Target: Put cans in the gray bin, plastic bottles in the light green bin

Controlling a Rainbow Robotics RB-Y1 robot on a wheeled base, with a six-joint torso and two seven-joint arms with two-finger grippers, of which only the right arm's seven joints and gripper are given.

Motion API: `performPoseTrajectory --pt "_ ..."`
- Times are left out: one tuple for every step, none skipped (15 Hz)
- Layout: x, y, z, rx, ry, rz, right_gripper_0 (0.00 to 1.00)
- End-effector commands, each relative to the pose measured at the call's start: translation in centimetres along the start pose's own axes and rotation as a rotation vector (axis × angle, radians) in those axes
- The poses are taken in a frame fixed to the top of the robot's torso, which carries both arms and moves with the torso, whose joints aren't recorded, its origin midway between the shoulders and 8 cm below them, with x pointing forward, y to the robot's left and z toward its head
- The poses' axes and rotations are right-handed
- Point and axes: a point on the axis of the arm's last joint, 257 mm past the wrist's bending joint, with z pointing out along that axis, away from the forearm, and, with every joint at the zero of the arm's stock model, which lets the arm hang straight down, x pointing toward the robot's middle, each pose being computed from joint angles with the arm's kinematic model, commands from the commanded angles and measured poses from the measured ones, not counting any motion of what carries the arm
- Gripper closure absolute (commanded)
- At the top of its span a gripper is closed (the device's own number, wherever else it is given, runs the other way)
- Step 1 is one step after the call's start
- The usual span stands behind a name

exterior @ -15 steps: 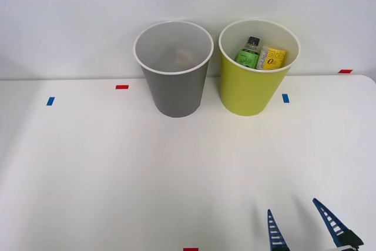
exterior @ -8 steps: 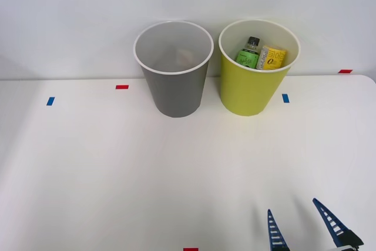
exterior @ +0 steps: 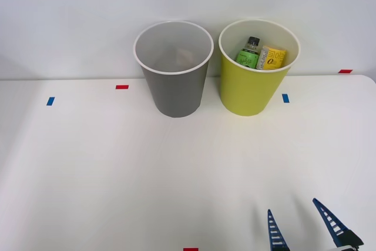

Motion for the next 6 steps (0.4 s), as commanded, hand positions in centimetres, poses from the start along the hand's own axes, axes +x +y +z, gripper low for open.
performPoseTrajectory --pt "0.00 0.00 0.00 0.000 0.000 0.000 0.08" --pt "0.00 0.00 0.00 0.000 0.000 0.000 0.08" --pt "0.00 0.00 0.00 0.000 0.000 0.000 0.08" --pt "0.00 0.00 0.00 0.000 0.000 0.000 0.08" --pt "0.00 0.00 0.00 0.000 0.000 0.000 0.08" --pt "0.00 0.00 0.00 0.000 0.000 0.000 0.08"
